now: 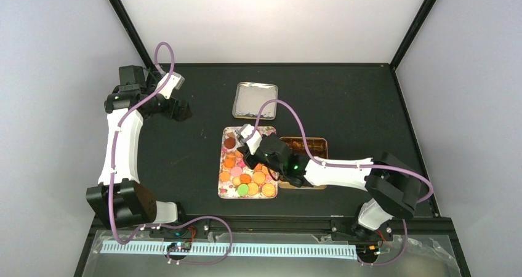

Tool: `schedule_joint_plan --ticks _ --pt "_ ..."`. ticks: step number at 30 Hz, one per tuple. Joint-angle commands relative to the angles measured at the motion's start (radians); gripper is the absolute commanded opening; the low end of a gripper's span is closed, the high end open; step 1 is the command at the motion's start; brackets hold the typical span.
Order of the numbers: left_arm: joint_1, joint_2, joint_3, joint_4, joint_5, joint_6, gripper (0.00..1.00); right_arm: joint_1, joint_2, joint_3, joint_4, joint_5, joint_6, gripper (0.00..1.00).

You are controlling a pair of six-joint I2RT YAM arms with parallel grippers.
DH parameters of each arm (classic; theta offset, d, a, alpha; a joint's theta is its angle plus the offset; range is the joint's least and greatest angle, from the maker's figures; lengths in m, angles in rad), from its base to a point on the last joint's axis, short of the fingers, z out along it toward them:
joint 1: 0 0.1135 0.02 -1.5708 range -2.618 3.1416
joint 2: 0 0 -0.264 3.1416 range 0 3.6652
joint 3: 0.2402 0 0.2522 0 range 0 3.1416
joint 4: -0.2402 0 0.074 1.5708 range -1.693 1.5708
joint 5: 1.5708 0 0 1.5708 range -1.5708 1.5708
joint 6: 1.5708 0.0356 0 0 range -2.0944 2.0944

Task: Pack the cookies
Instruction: Pick up the fake cookies from the plate, then place the fake cookies in the empty pocket of the box.

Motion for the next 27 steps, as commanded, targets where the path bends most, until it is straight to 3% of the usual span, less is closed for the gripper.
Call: schedule_joint_plan --ticks 1,6,16,27 --pt "0.004 -0.003 0.015 -0.006 0.041 0.012 0.98 -0.026 -0.026 -0.014 0.018 0.029 -0.011 0.16" --pt "0.004 -0.002 0.016 -0.005 0.057 0.012 0.98 -0.043 -0.083 -0.005 0.008 0.014 -0.013 0.01" --pt "0.004 -0.009 0.018 -0.005 0.062 0.020 0.98 -0.178 -0.383 -0.078 -0.117 -0.080 0.037 0.01" --pt "0.004 0.001 0.027 0.000 0.106 0.007 0.98 -0.391 -0.625 -0.211 -0.356 0.032 0.035 0.01"
